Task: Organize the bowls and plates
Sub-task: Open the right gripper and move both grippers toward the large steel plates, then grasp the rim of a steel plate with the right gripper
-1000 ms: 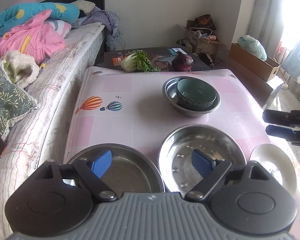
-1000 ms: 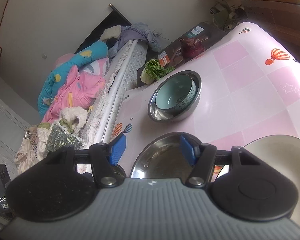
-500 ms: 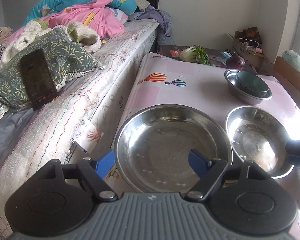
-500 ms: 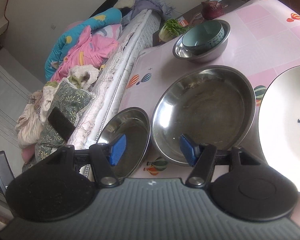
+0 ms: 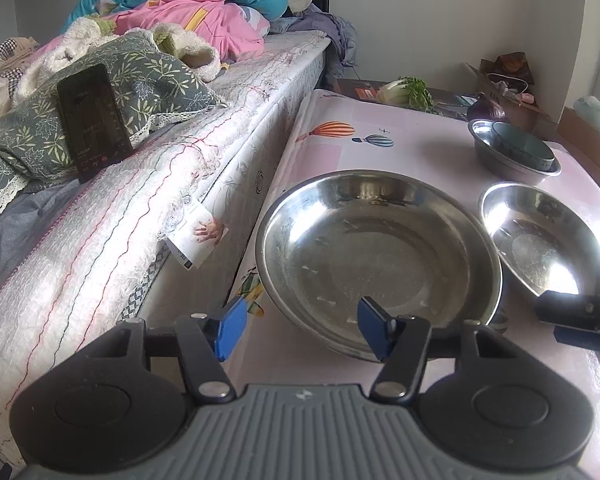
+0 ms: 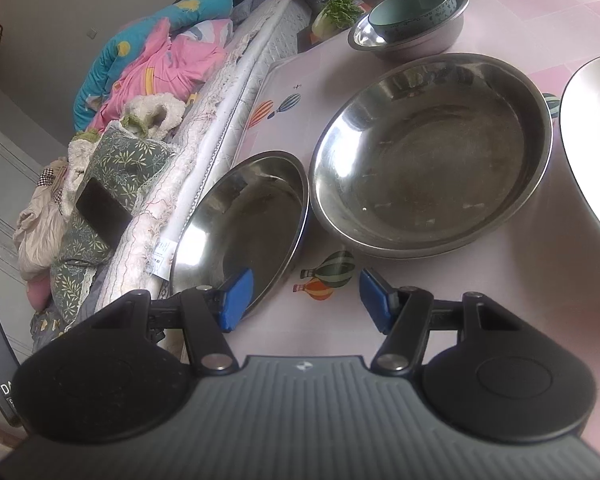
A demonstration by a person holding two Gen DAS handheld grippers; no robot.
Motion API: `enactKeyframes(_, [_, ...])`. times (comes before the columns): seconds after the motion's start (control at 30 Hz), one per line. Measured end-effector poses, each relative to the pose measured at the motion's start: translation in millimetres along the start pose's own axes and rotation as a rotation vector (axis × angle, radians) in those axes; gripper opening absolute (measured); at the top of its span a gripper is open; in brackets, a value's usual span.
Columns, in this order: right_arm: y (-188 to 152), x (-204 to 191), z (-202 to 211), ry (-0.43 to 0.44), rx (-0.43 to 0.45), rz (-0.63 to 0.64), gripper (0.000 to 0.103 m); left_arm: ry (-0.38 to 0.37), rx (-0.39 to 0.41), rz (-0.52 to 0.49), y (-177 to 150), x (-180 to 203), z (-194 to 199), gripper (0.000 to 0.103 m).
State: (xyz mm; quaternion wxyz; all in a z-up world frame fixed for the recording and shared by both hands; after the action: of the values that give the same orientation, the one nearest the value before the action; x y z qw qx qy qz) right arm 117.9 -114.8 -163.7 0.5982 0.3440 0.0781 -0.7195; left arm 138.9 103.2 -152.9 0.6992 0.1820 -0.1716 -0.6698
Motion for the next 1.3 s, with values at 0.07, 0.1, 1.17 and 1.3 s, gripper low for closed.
enactKeyframes(0.07, [0,1,-5,-0.005,-0.001,-0.011,0.058,-0.020,0.005,-0.005,0,1,0,0.059])
enactKeyframes(0.1, [-1,1,-7,-0.004,-0.001,-0.016,0.058,-0.031,0.008,-0.011,0,2,1,0.059])
enactKeyframes(1.17, [2,-2,-39,0.054,0.016,-0.076,0.050,0.028,0.019,-0.039,16,-18,-6,0.057])
enactKeyframes(1.3, [6,-1,-45,0.051,0.008,-0.090,0.047,0.022,-0.011,-0.021,25,-25,-20,0.058])
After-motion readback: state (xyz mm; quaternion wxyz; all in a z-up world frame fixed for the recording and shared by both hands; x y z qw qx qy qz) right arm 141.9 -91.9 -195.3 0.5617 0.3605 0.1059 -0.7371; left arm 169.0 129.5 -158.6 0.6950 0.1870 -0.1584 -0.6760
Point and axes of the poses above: each gripper's, at about its wrist camera, not at the fingertips, and z roughly against the way its jaws point, x to its right, y to its top, the point moved 9 cm from there along -z, roughly the way its jaws point, and after that the axes turned 15 degrees about -x, right-handed, at the moved point
